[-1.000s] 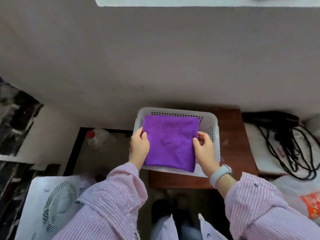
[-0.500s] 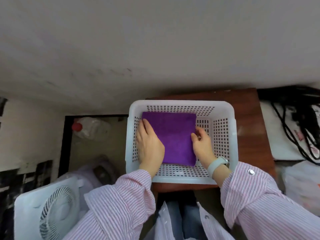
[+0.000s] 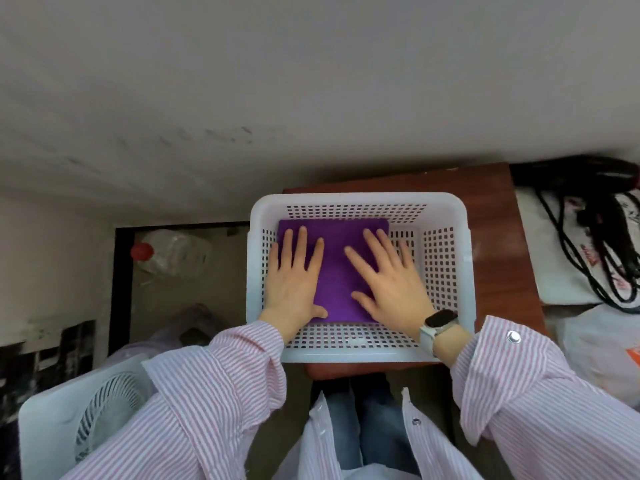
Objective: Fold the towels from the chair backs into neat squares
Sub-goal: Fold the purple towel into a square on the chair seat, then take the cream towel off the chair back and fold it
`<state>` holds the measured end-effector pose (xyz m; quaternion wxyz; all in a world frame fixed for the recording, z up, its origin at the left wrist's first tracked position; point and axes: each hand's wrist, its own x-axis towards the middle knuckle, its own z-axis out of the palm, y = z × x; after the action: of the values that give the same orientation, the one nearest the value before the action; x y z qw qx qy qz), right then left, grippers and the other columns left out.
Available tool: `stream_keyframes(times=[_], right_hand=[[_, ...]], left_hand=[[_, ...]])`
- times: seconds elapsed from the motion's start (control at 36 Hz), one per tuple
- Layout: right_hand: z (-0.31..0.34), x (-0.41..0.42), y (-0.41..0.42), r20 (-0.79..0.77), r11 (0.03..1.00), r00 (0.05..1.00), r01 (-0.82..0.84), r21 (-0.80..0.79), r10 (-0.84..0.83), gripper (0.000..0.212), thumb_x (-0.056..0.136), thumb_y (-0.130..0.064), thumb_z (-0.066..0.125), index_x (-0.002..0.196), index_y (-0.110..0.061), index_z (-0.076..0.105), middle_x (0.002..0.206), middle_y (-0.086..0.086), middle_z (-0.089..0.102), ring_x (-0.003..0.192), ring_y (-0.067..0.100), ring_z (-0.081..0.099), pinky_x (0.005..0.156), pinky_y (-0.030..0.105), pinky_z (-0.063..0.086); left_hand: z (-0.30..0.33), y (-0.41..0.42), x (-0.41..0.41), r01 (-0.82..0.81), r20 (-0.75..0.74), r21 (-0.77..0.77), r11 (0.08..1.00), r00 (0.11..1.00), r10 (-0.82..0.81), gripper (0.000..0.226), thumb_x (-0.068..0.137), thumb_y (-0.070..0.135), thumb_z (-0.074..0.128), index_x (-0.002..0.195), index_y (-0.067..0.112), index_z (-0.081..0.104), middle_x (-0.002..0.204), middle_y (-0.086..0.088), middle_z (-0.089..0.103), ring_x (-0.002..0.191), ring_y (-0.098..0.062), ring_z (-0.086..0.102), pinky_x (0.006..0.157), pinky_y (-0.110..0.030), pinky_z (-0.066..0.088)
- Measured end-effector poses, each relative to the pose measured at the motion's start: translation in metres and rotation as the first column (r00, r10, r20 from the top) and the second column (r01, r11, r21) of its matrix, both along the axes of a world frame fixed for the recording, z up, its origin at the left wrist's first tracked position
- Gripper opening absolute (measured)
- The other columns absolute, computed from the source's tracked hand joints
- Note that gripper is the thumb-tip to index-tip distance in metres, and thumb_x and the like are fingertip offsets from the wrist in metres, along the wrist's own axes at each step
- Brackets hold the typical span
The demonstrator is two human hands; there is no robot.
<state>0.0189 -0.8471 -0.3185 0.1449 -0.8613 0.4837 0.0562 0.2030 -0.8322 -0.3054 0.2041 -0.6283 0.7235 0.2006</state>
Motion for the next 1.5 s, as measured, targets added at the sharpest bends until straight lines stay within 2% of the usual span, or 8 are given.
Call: stream_keyframes(times=[0.22,0.44,0.56,0.64,0.72,0.83,1.08,1.5], right_hand=[[-0.012,-0.011,-0.018,-0.207,0.962,0.960,-0.137,0.235,0.187,0.102,0.071,-0.076,0.044,0.133,-0.036,-0.026,0.144,0.004,-0.033,0.136,0.025,-0.028,0.106,0.054,-0.015],[0.003,-0.004,-0.016,-0.204,0.956,0.967,-0.091,0.278,0.152,0.091,0.080,-0.068,0.042,0.144,-0.033,-0.010,0.154,0.008,-0.018,0.141,0.029,-0.018,0.111,0.057,-0.004],[0.026,-0.002,-0.004,0.072,0.974,0.992,0.089,0.208,-0.106,0.060,0.090,-0.047,0.040,0.143,-0.022,0.028,0.152,0.010,0.025,0.142,0.030,0.016,0.112,0.054,0.010],[0.047,0.002,0.005,0.323,0.947,0.902,0.213,0.241,-0.286,0.044,0.092,-0.028,0.042,0.133,-0.011,0.045,0.131,0.010,0.053,0.124,0.027,0.046,0.106,0.044,0.035],[0.072,0.010,0.020,0.419,0.910,0.838,0.197,0.365,-0.350,0.037,0.093,-0.016,0.045,0.130,-0.012,0.048,0.127,0.004,0.055,0.120,0.018,0.049,0.102,0.029,0.037],[0.100,0.022,0.047,0.481,0.915,0.841,0.039,0.402,-0.247,0.032,0.093,-0.014,0.045,0.123,-0.012,0.054,0.122,0.003,0.059,0.114,0.016,0.054,0.100,0.030,0.042],[0.148,0.071,0.161,0.463,0.803,0.866,-0.407,0.436,0.187,0.028,0.091,-0.016,0.047,0.116,-0.012,0.058,0.113,0.008,0.064,0.105,0.024,0.060,0.093,0.039,0.046],[0.181,0.097,0.496,0.413,0.328,0.464,-0.874,0.359,0.784,0.029,0.090,-0.020,0.043,0.114,-0.014,0.060,0.111,0.011,0.064,0.101,0.030,0.060,0.081,0.028,0.041]], left_hand=[[-0.006,-0.005,0.003,0.097,0.201,0.091,0.991,0.973,-0.113,0.130,0.061,0.068,0.066,0.142,0.018,-0.021,0.151,-0.020,-0.022,0.139,-0.038,-0.019,0.103,-0.050,-0.023],[0.000,-0.003,0.006,0.094,0.085,0.035,0.995,0.992,-0.097,0.120,0.066,0.059,0.069,0.145,0.019,-0.011,0.152,-0.020,-0.015,0.140,-0.039,-0.015,0.109,-0.048,-0.016],[0.020,0.015,0.005,-0.070,-0.159,-0.022,0.997,0.985,0.065,0.085,0.085,0.043,0.057,0.147,0.021,0.003,0.156,-0.009,0.002,0.143,-0.028,0.001,0.116,-0.041,0.003],[0.046,0.033,0.004,-0.330,-0.407,-0.048,0.943,0.868,0.283,0.065,0.092,0.035,0.048,0.146,0.020,0.016,0.153,-0.002,0.019,0.140,-0.017,0.018,0.114,-0.031,0.018],[0.074,0.060,0.005,-0.553,-0.505,-0.100,0.827,0.745,0.437,0.052,0.093,0.031,0.048,0.141,0.019,0.032,0.146,0.002,0.036,0.133,-0.013,0.032,0.108,-0.029,0.029],[0.101,0.119,0.005,-0.790,-0.541,-0.143,0.596,0.567,0.621,0.039,0.092,0.026,0.050,0.130,0.013,0.048,0.130,-0.002,0.052,0.120,-0.018,0.046,0.098,-0.032,0.039],[0.142,0.302,-0.013,-0.962,-0.504,-0.185,0.202,0.269,0.821,0.035,0.093,0.021,0.048,0.126,0.010,0.051,0.130,-0.006,0.052,0.120,-0.022,0.047,0.100,-0.029,0.033],[0.175,0.668,-0.119,-0.780,-0.499,-0.297,-0.551,-0.365,0.786,0.042,0.086,0.029,0.046,0.120,0.008,0.057,0.123,-0.012,0.059,0.114,-0.029,0.053,0.097,-0.034,0.039]])
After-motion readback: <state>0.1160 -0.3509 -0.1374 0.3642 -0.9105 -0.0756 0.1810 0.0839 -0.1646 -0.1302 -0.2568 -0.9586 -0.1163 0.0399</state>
